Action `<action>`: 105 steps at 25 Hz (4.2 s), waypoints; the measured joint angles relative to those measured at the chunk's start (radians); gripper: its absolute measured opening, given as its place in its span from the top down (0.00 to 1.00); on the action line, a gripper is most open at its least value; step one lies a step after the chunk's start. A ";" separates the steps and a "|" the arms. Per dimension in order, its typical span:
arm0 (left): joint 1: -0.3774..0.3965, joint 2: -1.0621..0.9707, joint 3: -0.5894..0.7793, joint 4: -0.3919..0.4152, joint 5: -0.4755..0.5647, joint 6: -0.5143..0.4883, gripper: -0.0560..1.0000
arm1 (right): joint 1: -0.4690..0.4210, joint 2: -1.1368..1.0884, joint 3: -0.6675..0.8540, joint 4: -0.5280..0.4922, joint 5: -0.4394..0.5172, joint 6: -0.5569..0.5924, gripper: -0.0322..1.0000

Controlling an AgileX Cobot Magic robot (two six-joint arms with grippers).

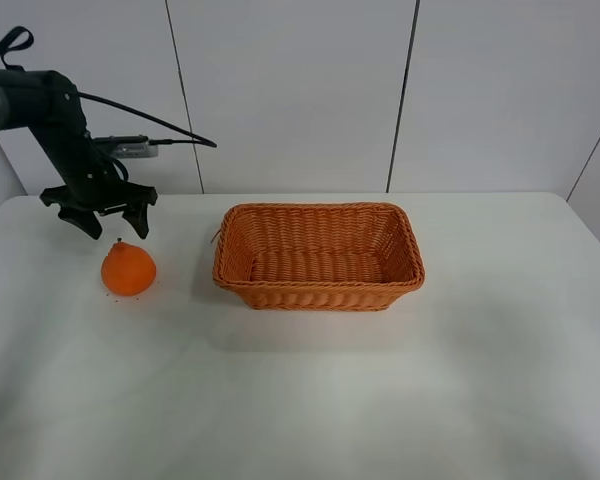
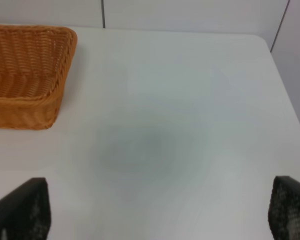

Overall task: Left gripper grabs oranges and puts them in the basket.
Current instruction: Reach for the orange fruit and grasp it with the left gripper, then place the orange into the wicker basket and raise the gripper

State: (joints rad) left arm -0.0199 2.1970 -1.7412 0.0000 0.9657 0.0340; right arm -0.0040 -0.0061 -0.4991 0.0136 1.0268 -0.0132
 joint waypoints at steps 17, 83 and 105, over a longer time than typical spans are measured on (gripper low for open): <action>0.000 0.101 0.001 0.016 0.011 0.002 0.17 | 0.000 0.000 0.000 0.000 0.000 0.000 0.30; -0.597 0.239 -0.398 -0.028 -0.012 -0.052 0.23 | 0.000 0.000 0.000 0.000 0.000 0.000 0.30; -0.477 0.099 -0.531 -0.036 0.166 -0.058 0.13 | 0.000 0.000 0.000 0.000 0.000 0.000 0.30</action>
State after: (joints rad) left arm -0.4973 2.2964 -2.2727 -0.0359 1.1312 -0.0241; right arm -0.0040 -0.0061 -0.4991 0.0136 1.0268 -0.0132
